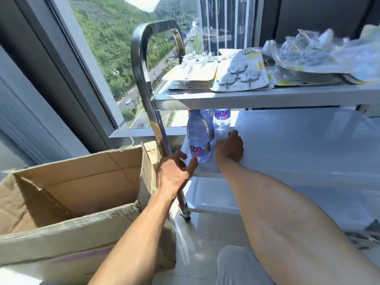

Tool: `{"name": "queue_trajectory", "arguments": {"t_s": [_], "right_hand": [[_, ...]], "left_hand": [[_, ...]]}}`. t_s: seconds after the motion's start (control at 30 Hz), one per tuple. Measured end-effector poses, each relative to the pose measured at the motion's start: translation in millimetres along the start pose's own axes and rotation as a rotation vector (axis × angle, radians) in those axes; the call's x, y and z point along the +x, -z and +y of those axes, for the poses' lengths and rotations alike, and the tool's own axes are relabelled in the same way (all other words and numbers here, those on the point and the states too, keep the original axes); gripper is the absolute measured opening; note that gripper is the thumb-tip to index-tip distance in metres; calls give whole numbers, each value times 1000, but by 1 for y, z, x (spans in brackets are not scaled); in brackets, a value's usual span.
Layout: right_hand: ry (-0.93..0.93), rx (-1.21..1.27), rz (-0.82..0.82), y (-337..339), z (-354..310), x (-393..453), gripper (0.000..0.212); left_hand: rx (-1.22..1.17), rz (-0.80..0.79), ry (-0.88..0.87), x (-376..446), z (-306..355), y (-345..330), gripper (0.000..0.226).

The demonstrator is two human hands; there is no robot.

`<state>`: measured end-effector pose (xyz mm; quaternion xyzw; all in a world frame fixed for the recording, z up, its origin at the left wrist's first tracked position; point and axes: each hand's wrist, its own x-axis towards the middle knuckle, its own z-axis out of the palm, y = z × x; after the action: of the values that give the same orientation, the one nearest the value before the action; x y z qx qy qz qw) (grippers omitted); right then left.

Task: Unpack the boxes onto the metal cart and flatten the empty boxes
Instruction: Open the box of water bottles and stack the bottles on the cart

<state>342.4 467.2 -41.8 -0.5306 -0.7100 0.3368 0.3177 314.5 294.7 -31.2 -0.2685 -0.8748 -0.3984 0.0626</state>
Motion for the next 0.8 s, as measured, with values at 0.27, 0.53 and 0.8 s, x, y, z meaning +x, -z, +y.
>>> {"name": "queue_trajectory", "arguments": {"t_s": [0.27, 0.53, 0.8], "right_hand": [[-215, 375, 61, 29, -71, -115, 15], [652, 9, -447, -11, -125, -186, 13], [607, -337, -1045, -106, -160, -247, 38]], "left_hand": [[330, 207, 37, 19, 0, 121, 27], [701, -290, 481, 4, -81, 209, 37], [801, -1040, 817, -38, -158, 256, 27]]}}
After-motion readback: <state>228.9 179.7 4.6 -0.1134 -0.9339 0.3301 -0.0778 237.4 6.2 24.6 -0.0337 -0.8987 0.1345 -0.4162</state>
